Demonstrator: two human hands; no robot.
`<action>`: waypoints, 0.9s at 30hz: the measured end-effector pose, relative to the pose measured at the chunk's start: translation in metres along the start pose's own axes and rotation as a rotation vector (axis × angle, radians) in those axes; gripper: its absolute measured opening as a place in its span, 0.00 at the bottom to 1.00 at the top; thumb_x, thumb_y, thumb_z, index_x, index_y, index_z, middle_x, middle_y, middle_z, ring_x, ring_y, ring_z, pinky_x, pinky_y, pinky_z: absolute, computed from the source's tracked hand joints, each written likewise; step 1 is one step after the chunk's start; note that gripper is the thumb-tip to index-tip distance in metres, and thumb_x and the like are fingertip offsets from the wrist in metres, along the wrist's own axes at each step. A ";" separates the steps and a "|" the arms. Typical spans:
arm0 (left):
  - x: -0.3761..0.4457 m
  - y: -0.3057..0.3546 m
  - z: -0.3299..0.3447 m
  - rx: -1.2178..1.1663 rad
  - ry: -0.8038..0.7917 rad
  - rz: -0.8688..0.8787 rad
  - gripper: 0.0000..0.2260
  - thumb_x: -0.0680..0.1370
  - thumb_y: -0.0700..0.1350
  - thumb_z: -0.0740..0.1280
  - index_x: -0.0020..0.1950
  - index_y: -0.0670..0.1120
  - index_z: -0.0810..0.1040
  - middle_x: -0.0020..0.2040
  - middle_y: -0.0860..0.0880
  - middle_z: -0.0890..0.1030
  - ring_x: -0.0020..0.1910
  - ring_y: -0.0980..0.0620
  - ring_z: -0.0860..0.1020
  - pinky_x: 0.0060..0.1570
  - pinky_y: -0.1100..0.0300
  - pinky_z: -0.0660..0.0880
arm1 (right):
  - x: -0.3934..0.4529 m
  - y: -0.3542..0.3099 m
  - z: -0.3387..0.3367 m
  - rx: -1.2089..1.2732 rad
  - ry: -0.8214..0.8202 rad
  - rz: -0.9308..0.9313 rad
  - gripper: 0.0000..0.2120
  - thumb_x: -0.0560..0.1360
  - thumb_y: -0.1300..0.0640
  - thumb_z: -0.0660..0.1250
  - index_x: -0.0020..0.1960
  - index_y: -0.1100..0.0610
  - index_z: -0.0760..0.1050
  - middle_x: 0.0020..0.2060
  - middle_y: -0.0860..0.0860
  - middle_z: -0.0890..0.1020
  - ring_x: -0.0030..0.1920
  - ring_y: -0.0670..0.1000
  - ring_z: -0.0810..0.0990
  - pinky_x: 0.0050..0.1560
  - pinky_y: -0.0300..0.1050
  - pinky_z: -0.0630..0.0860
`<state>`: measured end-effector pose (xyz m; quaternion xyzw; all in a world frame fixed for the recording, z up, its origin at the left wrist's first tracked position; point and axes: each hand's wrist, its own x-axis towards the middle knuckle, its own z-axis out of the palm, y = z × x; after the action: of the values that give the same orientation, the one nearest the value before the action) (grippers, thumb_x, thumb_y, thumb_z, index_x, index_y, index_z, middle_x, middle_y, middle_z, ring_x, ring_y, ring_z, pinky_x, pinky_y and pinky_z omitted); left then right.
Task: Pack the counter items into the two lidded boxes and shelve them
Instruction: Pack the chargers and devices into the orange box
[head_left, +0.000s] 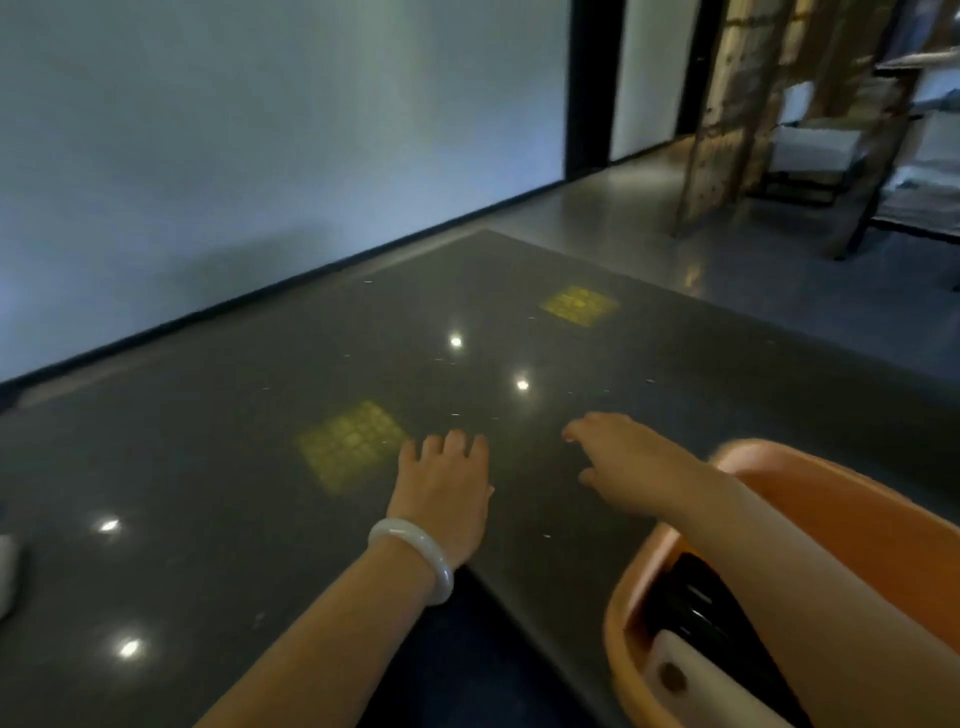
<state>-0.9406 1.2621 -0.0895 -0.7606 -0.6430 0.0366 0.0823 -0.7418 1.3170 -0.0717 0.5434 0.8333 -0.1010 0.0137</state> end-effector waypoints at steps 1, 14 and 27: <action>-0.008 -0.015 0.002 0.025 -0.023 -0.053 0.22 0.81 0.54 0.57 0.72 0.46 0.61 0.65 0.45 0.69 0.64 0.43 0.69 0.65 0.45 0.65 | 0.011 -0.016 0.002 -0.023 -0.015 -0.043 0.19 0.77 0.57 0.64 0.66 0.56 0.69 0.63 0.54 0.72 0.64 0.57 0.71 0.63 0.53 0.69; -0.127 -0.194 0.037 0.006 -0.214 -0.565 0.22 0.79 0.50 0.62 0.72 0.47 0.64 0.71 0.43 0.65 0.69 0.40 0.64 0.71 0.37 0.55 | 0.105 -0.247 0.029 -0.157 -0.181 -0.493 0.21 0.77 0.55 0.63 0.69 0.55 0.66 0.66 0.55 0.70 0.66 0.58 0.69 0.66 0.53 0.67; -0.248 -0.378 0.095 -0.178 -0.223 -0.966 0.22 0.78 0.52 0.64 0.70 0.50 0.66 0.69 0.45 0.68 0.68 0.43 0.66 0.69 0.43 0.62 | 0.179 -0.494 0.093 -0.134 -0.311 -0.714 0.24 0.77 0.48 0.66 0.70 0.51 0.67 0.65 0.52 0.73 0.62 0.53 0.74 0.56 0.45 0.71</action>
<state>-1.3656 1.0860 -0.1300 -0.3718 -0.9270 0.0204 -0.0444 -1.2716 1.2699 -0.1107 0.1954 0.9626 -0.1260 0.1394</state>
